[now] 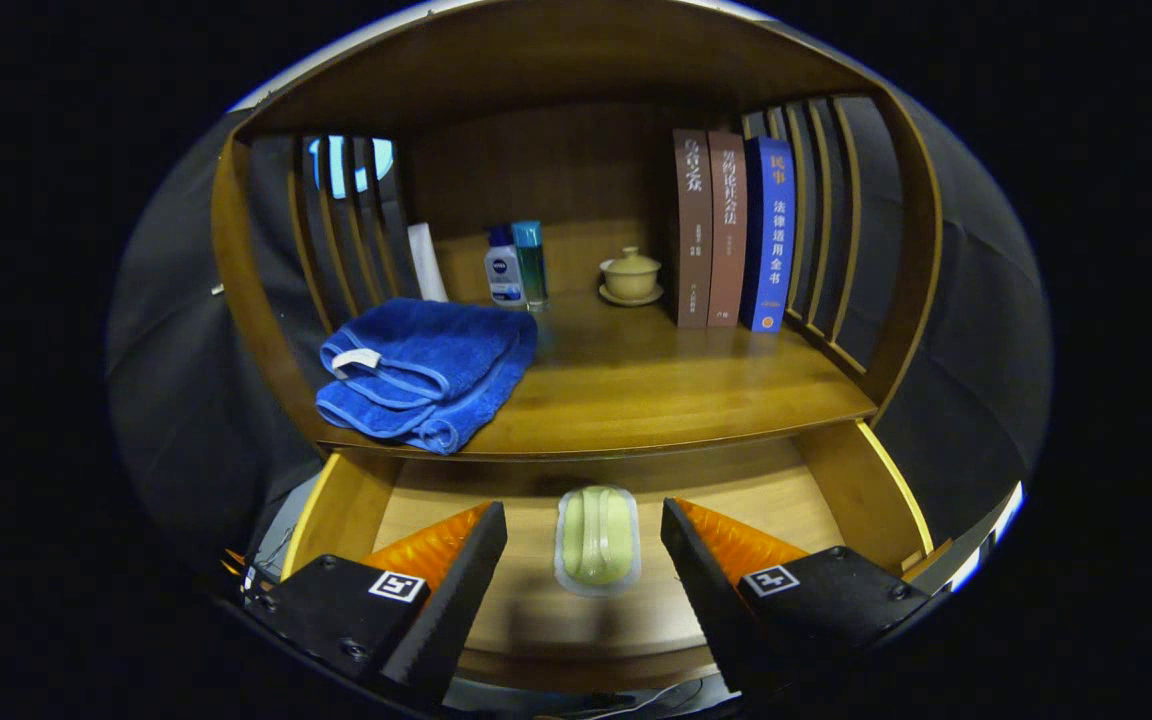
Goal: Pull open the drawer, take out the items inside it, and place them on the countertop above the cabinet.
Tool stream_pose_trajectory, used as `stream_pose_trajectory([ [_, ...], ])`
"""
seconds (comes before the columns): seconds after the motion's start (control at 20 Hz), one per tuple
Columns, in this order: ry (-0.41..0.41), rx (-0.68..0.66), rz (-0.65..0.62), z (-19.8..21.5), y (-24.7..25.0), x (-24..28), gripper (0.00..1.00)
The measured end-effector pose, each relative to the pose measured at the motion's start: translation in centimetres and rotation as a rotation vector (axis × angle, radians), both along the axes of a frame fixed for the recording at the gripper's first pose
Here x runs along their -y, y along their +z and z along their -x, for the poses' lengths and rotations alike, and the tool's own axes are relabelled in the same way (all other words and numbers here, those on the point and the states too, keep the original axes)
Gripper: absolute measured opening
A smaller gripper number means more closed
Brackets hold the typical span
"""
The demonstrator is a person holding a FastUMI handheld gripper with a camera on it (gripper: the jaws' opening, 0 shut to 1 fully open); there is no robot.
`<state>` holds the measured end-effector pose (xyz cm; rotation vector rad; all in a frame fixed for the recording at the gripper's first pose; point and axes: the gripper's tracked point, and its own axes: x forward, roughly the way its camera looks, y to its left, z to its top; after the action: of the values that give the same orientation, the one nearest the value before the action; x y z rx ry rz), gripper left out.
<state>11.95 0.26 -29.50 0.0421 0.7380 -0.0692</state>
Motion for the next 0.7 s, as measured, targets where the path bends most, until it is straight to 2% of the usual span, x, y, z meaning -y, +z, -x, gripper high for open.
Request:
stream_pose_trajectory([
  [0.5, -0.024, -0.309, -0.02, -2.9, -7.3, 0.4, 0.99],
  [0.7, -0.035, -0.404, -0.002, -3.2, -9.6, 1.3, 0.93],
])
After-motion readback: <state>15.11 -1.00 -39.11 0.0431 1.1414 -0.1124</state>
